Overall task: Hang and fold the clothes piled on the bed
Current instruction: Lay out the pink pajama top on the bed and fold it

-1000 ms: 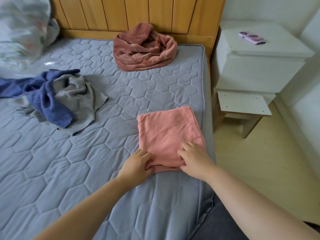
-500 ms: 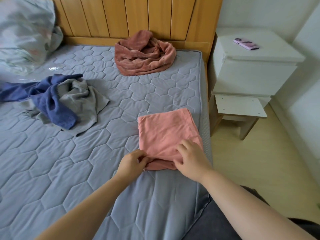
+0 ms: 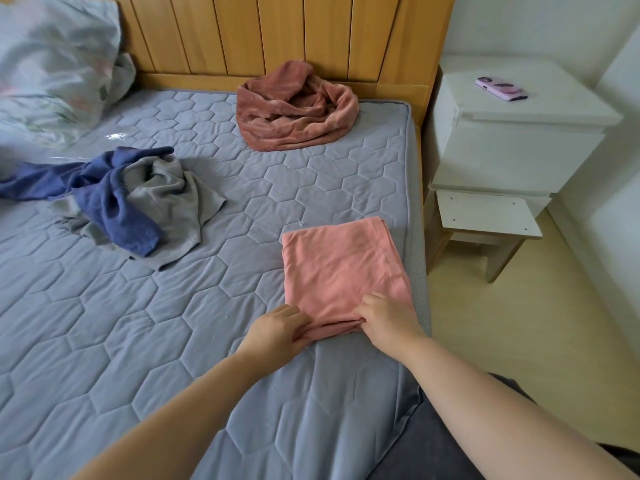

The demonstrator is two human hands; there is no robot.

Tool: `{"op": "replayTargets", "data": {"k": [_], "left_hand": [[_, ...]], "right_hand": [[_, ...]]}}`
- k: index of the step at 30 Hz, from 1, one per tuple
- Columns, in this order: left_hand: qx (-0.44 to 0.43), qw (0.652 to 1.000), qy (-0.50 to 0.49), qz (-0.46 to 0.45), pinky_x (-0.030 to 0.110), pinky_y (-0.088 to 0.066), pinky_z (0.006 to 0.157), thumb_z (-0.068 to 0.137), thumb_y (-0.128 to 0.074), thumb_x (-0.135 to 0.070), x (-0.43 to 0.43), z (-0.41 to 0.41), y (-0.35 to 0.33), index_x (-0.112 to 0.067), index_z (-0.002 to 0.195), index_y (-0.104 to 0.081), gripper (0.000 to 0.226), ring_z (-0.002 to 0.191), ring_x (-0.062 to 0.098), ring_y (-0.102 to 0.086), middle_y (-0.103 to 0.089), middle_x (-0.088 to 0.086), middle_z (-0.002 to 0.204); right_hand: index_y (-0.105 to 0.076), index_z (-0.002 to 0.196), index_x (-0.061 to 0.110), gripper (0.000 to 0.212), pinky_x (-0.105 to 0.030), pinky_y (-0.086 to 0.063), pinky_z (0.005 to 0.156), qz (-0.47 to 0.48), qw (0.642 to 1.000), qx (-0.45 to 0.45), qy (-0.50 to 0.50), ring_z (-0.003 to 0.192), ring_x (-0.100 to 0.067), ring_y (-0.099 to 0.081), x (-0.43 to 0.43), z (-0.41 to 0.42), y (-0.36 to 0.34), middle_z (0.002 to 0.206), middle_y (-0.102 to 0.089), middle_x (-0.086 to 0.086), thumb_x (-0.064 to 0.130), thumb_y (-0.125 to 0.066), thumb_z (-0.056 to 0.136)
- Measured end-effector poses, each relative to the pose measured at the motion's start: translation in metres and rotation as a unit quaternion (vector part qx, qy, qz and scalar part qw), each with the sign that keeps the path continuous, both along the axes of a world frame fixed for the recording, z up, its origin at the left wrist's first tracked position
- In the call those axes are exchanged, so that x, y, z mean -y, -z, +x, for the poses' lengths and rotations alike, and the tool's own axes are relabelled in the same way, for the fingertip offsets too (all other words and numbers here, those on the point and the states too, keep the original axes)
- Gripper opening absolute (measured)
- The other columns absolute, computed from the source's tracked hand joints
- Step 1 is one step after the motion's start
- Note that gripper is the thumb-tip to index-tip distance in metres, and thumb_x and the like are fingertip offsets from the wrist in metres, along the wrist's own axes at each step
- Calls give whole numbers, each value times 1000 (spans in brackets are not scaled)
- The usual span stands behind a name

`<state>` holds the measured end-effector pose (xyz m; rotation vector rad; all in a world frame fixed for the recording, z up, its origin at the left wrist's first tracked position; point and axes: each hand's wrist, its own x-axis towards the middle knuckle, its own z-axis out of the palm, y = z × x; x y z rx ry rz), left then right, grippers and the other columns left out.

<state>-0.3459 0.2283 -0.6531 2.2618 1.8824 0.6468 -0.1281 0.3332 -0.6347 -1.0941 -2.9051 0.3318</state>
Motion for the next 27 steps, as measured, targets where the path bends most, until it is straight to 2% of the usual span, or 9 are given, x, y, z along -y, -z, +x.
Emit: {"op": "replayTargets", "data": {"k": [3,6,8,10,15,18,20,24,27], "left_hand": [[-61,997,43,4,21,-42,50,60,-73,-24,2,1,5,-22,94,-58,38,66,14,-53,-55,-7,77],[-64,996,16,64,27,-43,42,60,-71,0,3,-2,9,-15,75,-62,24,58,17,-50,-54,-3,66],[-45,993,-11,107,29,-43,43,75,-63,-10,3,-5,6,-14,67,-62,9,57,16,-49,-54,-2,62],[8,992,-42,118,28,-43,47,81,-57,-23,1,-6,-1,-13,68,-67,19,55,14,-52,-57,-4,60],[172,980,-86,-49,8,-39,63,82,-70,-17,-14,-13,-29,-16,81,-75,5,69,-5,-54,-60,-28,65],[178,976,-86,-86,13,-41,63,72,-68,-7,-24,-22,-40,-14,79,-72,11,70,-4,-54,-59,-29,68],[130,988,-77,-4,25,-45,58,63,-58,-9,-29,-21,-47,-11,75,-69,17,68,5,-51,-56,-14,63],[-41,973,-27,225,26,-36,50,74,-60,-10,-35,-21,-42,-13,74,-58,4,66,15,-42,-51,-1,71],[-110,963,39,242,30,-33,56,85,-56,-14,-25,-24,-12,-15,77,-54,8,66,20,-38,-49,4,70]], "right_hand": [[-57,94,10,13,-29,-35,66,22,999,22,-24,93,-19,-50,3,-6,-2,96,-55,-3,8,-57,81],[-55,73,11,21,-28,-39,53,87,995,-40,-41,67,-20,-52,4,-10,-5,72,-56,-2,-4,-65,62],[-56,65,11,14,-28,-41,53,153,980,-107,-66,59,-20,-49,0,-9,-12,65,-54,-2,-2,-54,63],[-56,64,11,12,-29,-40,58,183,971,-140,-64,59,-21,-48,-5,-6,-17,66,-54,-2,3,-48,66],[-63,75,7,6,-32,-41,67,-106,976,-157,108,74,-22,-56,-18,-2,-22,75,-62,-2,9,-68,79],[-67,78,13,5,-32,-45,74,-198,959,-146,142,80,-20,-58,-30,-2,-30,78,-65,-2,14,-72,79],[-64,77,12,5,-30,-41,66,-140,971,-145,132,77,-20,-57,-32,-6,-37,76,-63,0,9,-67,80],[-59,70,8,7,-33,-43,68,218,949,-227,-12,72,-25,-54,-26,-15,-38,75,-59,-5,2,-57,73],[-53,67,11,14,-32,-42,64,278,945,-143,-100,66,-24,-49,-19,-10,-15,70,-52,-6,-2,-60,69]]}}
